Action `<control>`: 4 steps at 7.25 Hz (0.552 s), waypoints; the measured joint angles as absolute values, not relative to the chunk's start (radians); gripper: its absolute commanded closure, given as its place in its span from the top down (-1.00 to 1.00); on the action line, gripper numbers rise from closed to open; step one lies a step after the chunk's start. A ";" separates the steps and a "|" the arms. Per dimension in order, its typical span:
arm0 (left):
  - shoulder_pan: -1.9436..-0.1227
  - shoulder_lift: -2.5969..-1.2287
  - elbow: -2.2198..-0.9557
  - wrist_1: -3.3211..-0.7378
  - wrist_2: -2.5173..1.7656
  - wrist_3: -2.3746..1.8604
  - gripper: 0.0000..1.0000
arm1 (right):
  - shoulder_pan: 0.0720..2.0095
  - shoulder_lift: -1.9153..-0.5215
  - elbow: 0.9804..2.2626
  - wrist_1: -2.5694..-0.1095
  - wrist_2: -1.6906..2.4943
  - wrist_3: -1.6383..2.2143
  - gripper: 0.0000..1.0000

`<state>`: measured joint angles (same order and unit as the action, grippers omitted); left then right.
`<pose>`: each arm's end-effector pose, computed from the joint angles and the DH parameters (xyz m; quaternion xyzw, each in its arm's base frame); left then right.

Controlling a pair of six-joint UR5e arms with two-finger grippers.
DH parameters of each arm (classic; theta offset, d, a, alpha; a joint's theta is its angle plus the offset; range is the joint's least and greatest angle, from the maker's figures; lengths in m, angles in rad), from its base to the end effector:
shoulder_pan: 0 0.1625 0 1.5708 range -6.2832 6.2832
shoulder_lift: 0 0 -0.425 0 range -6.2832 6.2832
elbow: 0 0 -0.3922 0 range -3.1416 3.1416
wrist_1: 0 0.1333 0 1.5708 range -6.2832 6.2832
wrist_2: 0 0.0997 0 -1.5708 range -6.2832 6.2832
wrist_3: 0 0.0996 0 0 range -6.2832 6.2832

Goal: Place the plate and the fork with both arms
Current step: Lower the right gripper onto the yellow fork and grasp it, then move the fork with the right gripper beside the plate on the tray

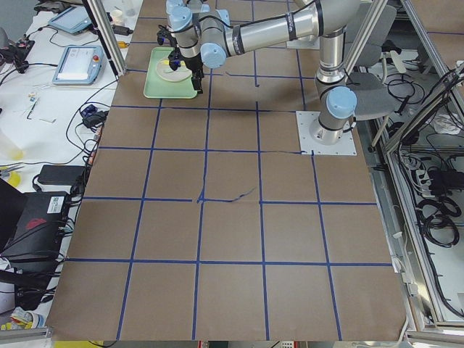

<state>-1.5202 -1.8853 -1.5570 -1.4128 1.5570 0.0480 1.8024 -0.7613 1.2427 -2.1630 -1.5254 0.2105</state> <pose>-0.1046 -0.5966 0.3377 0.0018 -0.9974 -0.0709 0.0104 0.3098 -0.7133 0.1862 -0.0118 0.9981 -0.0490 0.0342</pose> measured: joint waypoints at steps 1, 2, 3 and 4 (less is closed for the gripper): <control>-1.520 -1.885 -1.557 -1.413 1.557 0.049 1.00 | 1.802 -0.766 1.243 -2.161 -1.525 0.212 -1.00; -1.520 -1.885 -1.557 -1.413 1.557 0.049 1.00 | 1.802 -0.776 1.242 -2.158 -1.527 0.215 -1.00; -1.520 -1.885 -1.557 -1.413 1.557 0.049 1.00 | 1.802 -0.796 1.245 -2.151 -1.533 0.217 -1.00; -1.520 -1.885 -1.557 -1.413 1.557 0.049 1.00 | 1.799 -0.824 1.250 -2.133 -1.537 0.215 -1.00</control>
<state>-1.5202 -1.8848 -1.5570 -1.4128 1.5570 0.0487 1.7993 -0.8242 1.2499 -2.1332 -1.5369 0.2155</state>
